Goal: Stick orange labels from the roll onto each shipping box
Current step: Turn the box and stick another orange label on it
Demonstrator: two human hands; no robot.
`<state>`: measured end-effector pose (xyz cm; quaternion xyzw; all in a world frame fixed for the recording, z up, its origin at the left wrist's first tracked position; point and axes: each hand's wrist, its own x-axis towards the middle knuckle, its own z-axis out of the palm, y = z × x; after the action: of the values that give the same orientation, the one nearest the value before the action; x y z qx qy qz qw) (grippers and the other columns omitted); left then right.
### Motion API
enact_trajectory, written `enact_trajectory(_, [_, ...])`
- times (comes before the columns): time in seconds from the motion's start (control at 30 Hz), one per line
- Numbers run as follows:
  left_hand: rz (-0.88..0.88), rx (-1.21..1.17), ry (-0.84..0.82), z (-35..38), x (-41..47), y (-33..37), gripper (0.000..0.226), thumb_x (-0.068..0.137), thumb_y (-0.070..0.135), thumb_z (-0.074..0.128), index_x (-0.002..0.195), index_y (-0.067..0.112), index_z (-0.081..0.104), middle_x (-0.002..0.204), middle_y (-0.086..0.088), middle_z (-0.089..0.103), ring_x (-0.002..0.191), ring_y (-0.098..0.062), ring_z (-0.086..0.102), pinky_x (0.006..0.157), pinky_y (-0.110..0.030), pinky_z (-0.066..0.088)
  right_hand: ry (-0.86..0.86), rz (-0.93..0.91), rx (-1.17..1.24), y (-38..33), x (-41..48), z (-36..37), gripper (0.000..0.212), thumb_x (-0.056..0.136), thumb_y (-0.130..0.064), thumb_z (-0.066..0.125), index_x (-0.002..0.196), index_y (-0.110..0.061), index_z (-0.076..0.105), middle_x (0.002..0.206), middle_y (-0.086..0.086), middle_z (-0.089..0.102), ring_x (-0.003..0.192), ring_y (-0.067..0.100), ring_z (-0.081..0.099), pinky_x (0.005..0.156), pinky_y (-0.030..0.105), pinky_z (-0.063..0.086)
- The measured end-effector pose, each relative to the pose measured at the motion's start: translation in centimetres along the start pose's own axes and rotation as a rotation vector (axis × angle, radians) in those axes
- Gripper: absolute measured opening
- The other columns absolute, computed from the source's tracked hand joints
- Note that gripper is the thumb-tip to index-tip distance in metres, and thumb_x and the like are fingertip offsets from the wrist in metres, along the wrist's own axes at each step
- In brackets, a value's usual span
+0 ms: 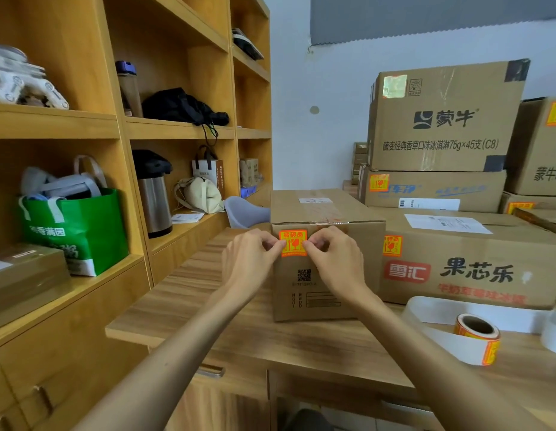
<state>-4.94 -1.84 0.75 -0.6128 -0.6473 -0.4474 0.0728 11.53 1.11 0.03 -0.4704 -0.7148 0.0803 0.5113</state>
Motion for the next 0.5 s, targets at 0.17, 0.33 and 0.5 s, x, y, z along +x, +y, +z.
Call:
enact_trajectory(0.17, [-0.014, 0.012, 0.007, 0.3, 0.3, 0.0, 0.021, 0.093, 0.048, 0.067, 0.087, 0.029, 0.077, 0.091, 0.010, 0.074, 0.087, -0.014, 0.067, 0.071, -0.035, 0.054, 0.016, 0.024, -0.014, -0.1, 0.3, 0.5, 0.014, 0.091, -0.032, 0.067, 0.079, -0.024, 0.068, 0.084, -0.011, 0.063, 0.076, 0.006, 0.056, 0.063, 0.024, 0.038])
enact_trajectory(0.33, [-0.016, 0.036, 0.013, 0.5, 0.5, 0.1, 0.021, 0.093, 0.046, 0.067, 0.088, 0.029, 0.076, 0.086, 0.011, 0.073, 0.083, -0.012, 0.067, 0.066, -0.031, 0.051, 0.024, 0.052, -0.040, -0.2, 0.3, 0.9, 0.014, 0.091, -0.032, 0.066, 0.079, -0.025, 0.067, 0.084, -0.011, 0.062, 0.075, 0.008, 0.055, 0.064, 0.027, 0.035])
enact_trajectory(0.5, [-0.014, 0.061, 0.006, 0.6, 0.6, 0.2, 0.019, 0.093, 0.045, 0.066, 0.088, 0.029, 0.075, 0.074, 0.015, 0.062, 0.081, -0.012, 0.066, 0.063, -0.029, 0.047, 0.047, 0.038, -0.076, -0.1, 0.3, 1.3, 0.015, 0.092, -0.031, 0.065, 0.079, -0.023, 0.067, 0.083, -0.010, 0.060, 0.072, 0.009, 0.054, 0.064, 0.028, 0.034])
